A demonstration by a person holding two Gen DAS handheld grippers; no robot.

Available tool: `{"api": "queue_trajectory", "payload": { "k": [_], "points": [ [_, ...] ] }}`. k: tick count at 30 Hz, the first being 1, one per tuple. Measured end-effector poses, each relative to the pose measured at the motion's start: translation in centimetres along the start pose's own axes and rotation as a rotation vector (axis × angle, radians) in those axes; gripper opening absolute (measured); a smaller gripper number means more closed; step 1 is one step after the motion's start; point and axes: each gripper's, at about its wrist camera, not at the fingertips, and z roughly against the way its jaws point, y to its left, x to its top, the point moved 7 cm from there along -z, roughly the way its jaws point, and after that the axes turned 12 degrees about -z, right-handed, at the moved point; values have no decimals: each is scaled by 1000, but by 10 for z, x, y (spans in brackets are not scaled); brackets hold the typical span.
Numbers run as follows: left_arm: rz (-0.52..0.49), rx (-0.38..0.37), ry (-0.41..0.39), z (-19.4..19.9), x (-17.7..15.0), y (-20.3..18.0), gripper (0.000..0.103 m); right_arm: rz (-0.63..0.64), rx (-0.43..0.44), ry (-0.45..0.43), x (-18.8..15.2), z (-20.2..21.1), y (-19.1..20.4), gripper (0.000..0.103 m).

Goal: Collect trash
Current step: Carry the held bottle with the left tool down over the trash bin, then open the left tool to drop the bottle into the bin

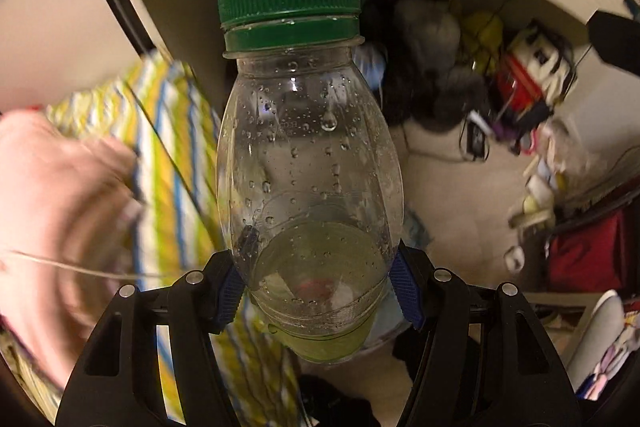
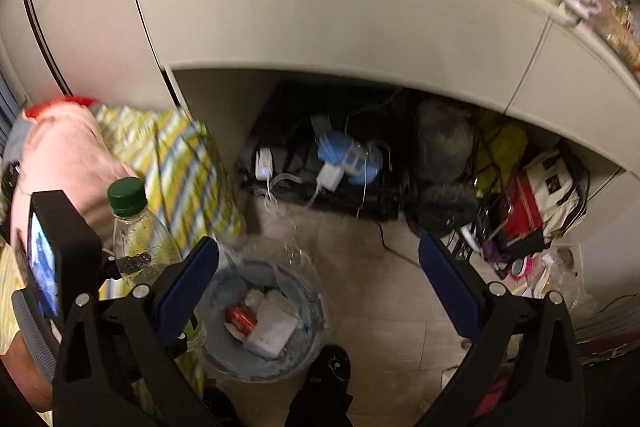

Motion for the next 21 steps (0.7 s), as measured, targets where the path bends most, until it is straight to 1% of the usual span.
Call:
{"api": "queue_trajectory", "payload": {
  "k": [5, 8, 10, 15, 21],
  "points": [
    [0, -20, 76, -76, -27, -16, 61, 33, -21, 55, -31, -54, -12, 97],
    [-6, -29, 111, -121, -42, -30, 61, 44, -17, 72, -45, -81, -19, 97],
    [-12, -30, 129, -144, -49, -35, 61, 57, -11, 83, -55, -100, -22, 97],
    [-19, -27, 165, -185, -67, -42, 61, 83, 22, 142, -82, -143, -22, 97],
    [-29, -23, 195, -203, -75, -39, 61, 103, 61, 215, -107, -180, -13, 97]
  ]
}}
